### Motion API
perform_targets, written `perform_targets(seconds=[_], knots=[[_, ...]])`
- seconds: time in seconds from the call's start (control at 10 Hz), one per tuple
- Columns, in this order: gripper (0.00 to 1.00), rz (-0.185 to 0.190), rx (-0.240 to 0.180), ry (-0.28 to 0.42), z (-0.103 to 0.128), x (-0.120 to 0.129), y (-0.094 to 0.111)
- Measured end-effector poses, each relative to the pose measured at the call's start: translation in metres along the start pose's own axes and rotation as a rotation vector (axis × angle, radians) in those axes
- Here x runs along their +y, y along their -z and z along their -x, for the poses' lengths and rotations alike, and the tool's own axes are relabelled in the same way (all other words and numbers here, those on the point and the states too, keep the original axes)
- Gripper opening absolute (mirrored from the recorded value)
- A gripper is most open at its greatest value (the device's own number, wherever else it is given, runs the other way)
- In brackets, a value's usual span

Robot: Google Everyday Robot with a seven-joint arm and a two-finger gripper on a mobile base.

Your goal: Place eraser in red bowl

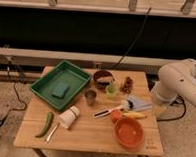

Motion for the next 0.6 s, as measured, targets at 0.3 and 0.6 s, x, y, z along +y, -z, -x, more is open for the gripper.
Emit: perform_targets(seconds=[0.3,0.6], knots=[[0.65,-0.009,-0.073,-0.134,0.009,-0.038,-0.018],[0.65,-0.017,-0.182,-0.330,0.013,-0.078,-0.037]])
